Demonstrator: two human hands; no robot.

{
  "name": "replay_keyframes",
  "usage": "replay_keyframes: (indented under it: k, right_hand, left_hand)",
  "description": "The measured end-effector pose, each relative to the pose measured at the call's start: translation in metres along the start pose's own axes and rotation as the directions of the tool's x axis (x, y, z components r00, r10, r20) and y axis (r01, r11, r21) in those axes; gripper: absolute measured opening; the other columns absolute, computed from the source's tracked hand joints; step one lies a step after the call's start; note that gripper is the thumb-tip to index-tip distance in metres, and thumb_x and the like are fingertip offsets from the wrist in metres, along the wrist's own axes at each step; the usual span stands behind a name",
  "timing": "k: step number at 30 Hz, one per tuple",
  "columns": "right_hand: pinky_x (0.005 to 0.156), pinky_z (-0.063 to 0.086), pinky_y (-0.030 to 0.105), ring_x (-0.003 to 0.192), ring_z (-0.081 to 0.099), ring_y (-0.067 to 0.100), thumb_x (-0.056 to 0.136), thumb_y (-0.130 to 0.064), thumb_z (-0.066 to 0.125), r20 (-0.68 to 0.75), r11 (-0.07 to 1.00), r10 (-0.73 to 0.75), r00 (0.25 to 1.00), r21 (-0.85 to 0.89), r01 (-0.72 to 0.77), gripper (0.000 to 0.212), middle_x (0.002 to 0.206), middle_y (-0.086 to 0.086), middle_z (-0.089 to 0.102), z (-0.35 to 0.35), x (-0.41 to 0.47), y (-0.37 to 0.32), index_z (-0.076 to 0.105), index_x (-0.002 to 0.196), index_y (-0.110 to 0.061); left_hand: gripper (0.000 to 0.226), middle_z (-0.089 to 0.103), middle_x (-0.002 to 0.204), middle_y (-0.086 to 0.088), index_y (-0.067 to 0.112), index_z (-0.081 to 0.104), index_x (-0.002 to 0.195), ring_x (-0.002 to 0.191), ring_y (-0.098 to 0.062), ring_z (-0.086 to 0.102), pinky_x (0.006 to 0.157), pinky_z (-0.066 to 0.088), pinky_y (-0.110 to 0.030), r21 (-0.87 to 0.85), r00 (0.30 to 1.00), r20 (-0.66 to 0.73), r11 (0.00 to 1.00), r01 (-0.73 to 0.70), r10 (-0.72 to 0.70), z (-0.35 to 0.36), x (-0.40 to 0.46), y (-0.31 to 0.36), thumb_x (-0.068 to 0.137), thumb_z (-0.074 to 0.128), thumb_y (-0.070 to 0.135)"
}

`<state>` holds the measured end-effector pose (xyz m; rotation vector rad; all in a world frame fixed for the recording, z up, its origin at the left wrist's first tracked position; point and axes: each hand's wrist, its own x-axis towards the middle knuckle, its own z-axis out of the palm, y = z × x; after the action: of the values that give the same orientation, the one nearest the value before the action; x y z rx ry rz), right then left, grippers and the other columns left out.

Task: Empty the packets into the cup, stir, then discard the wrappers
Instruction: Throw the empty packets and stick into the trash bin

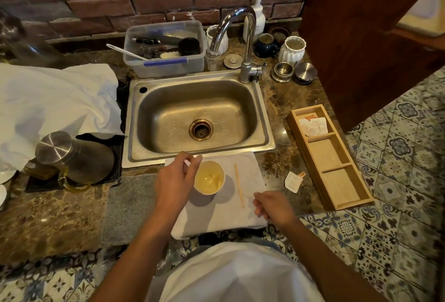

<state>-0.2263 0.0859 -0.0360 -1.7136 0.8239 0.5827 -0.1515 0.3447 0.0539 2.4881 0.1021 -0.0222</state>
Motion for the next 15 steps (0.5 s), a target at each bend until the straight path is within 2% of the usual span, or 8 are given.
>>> replay_keyframes:
  k: [3, 5, 7, 10, 13, 15]
  right_hand:
    - [0.048, 0.043, 0.028, 0.044, 0.054, 0.013, 0.096, -0.026, 0.064, -0.115, 0.998, -0.053, 0.992, 0.027, 0.057, 0.024, 0.060, 0.006, 0.074, -0.033, -0.001, 0.007, 0.072, 0.079, -0.011]
    - [0.052, 0.046, 0.030, 0.049, 0.059, 0.015, 0.096, -0.028, 0.065, -0.226, 0.998, -0.063, 0.972, -0.015, 0.062, 0.017, 0.060, 0.003, 0.074, -0.055, 0.001, 0.014, 0.071, 0.087, -0.015]
    - [0.055, 0.048, 0.027, 0.053, 0.064, 0.013, 0.095, -0.030, 0.067, -0.307, 0.995, -0.073, 0.949, -0.089, 0.048, 0.013, 0.061, 0.000, 0.074, -0.074, 0.005, 0.020, 0.070, 0.098, -0.018]
    - [0.060, 0.050, 0.026, 0.067, 0.071, 0.008, 0.093, -0.031, 0.071, -0.314, 0.978, -0.106, 0.943, -0.203, 0.042, 0.032, 0.082, 0.000, 0.077, -0.094, 0.010, 0.028, 0.062, 0.121, -0.018]
    - [0.081, 0.058, 0.039, 0.090, 0.074, 0.026, 0.092, -0.036, 0.070, -0.279, 0.925, -0.177, 0.944, -0.376, 0.062, 0.050, 0.094, 0.004, 0.078, -0.103, 0.017, 0.037, 0.051, 0.137, -0.024]
    - [0.081, 0.060, 0.043, 0.091, 0.074, 0.030, 0.092, -0.037, 0.066, -0.279, 0.908, -0.218, 0.935, -0.410, 0.090, 0.053, 0.097, 0.006, 0.078, -0.107, 0.022, 0.038, 0.045, 0.140, -0.031]
  left_hand:
    - [0.024, 0.061, 0.078, 0.019, 0.035, 0.062, 0.113, 0.069, -0.003, 0.061, 0.063, 0.051, -0.033, -0.062, 0.992, -0.011, 0.990, -0.124, 0.124, 0.004, 0.012, 0.033, 0.098, 0.056, 0.053]
    - [0.020, 0.059, 0.083, 0.022, 0.038, 0.061, 0.116, 0.071, 0.004, 0.057, 0.064, 0.051, -0.031, -0.096, 0.978, 0.014, 0.974, -0.204, 0.207, 0.014, 0.016, 0.055, 0.098, 0.060, 0.046]
    - [0.022, 0.061, 0.092, 0.020, 0.038, 0.061, 0.120, 0.074, 0.004, 0.057, 0.066, 0.050, -0.030, -0.115, 0.952, 0.100, 0.954, -0.278, 0.290, 0.028, 0.018, 0.077, 0.098, 0.061, 0.044]
    - [0.028, 0.064, 0.103, 0.014, 0.036, 0.062, 0.125, 0.075, -0.003, 0.058, 0.070, 0.052, -0.032, -0.138, 0.890, 0.256, 0.926, -0.352, 0.376, 0.057, 0.020, 0.106, 0.097, 0.064, 0.042]
    - [0.036, 0.065, 0.104, 0.011, 0.036, 0.058, 0.131, 0.077, -0.007, 0.055, 0.069, 0.047, -0.031, -0.097, 0.838, 0.381, 0.918, -0.385, 0.391, 0.090, 0.023, 0.130, 0.095, 0.066, 0.041]
    - [0.047, 0.064, 0.101, 0.012, 0.038, 0.051, 0.137, 0.078, -0.008, 0.057, 0.066, 0.044, -0.030, -0.048, 0.818, 0.437, 0.917, -0.395, 0.375, 0.114, 0.024, 0.141, 0.094, 0.067, 0.042]
